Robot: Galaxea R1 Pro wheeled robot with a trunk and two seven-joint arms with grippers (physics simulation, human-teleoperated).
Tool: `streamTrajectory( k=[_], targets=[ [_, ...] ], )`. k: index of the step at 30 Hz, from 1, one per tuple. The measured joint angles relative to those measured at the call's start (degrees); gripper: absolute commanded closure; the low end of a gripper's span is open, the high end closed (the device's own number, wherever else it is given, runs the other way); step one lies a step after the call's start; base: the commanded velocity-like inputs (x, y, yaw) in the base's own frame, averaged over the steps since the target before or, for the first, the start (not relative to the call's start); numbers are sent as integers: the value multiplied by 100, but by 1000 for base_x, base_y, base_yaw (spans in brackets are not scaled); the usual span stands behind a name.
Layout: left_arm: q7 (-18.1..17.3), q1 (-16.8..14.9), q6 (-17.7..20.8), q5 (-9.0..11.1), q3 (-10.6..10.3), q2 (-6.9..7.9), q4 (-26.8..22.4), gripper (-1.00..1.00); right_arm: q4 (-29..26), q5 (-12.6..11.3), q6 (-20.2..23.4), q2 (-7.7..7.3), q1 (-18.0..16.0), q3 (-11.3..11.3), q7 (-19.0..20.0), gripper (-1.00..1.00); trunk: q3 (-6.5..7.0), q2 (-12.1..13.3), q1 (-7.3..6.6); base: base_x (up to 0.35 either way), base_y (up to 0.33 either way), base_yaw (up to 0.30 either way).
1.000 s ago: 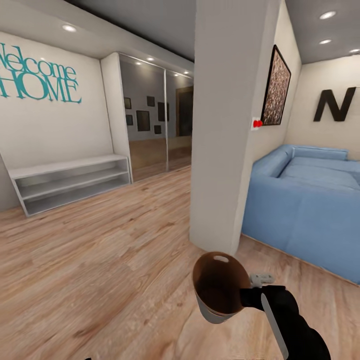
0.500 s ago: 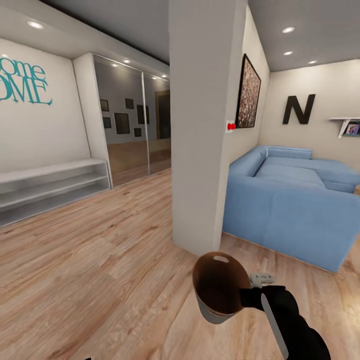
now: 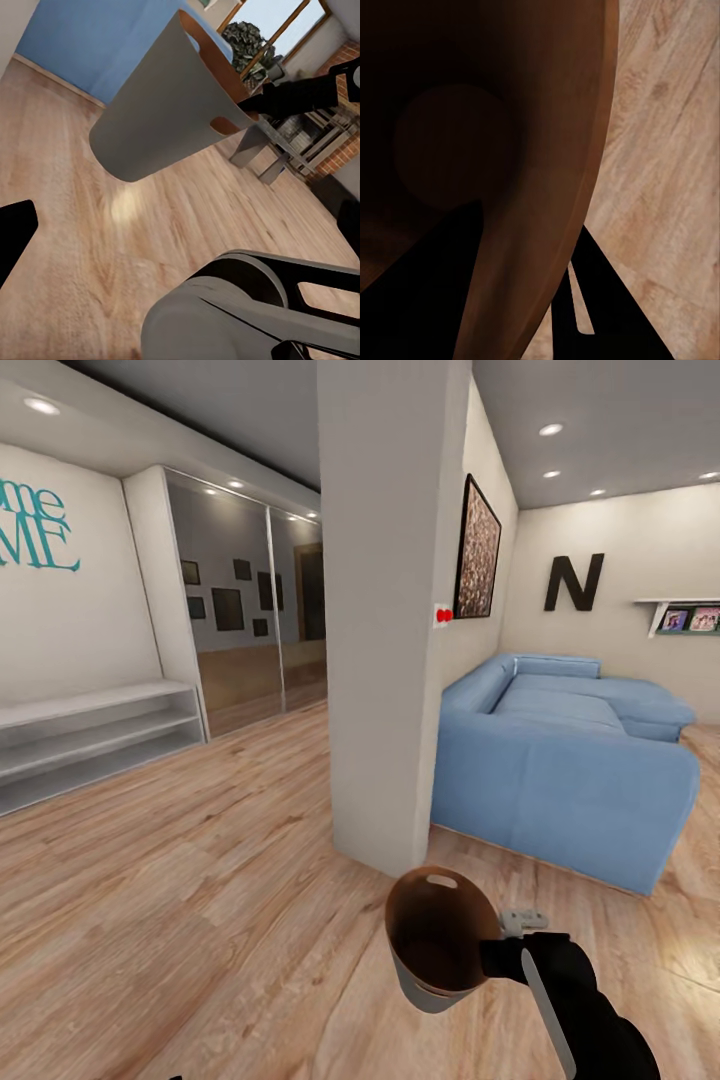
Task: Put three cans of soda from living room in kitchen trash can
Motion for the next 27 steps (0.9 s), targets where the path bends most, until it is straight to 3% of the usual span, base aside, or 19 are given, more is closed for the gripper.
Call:
streamTrajectory(
  k=[12,27],
  targets=[
    [0,0,0,0,0,0,0,-100,1,-10,-5,0,0,0,0,100,-70,0,0,0,0,-127],
    [9,0,0,-9,0,0,2,-100,9,-1,-5,0,0,0,0,100,-174,0,0,0,0,-217]
  ],
)
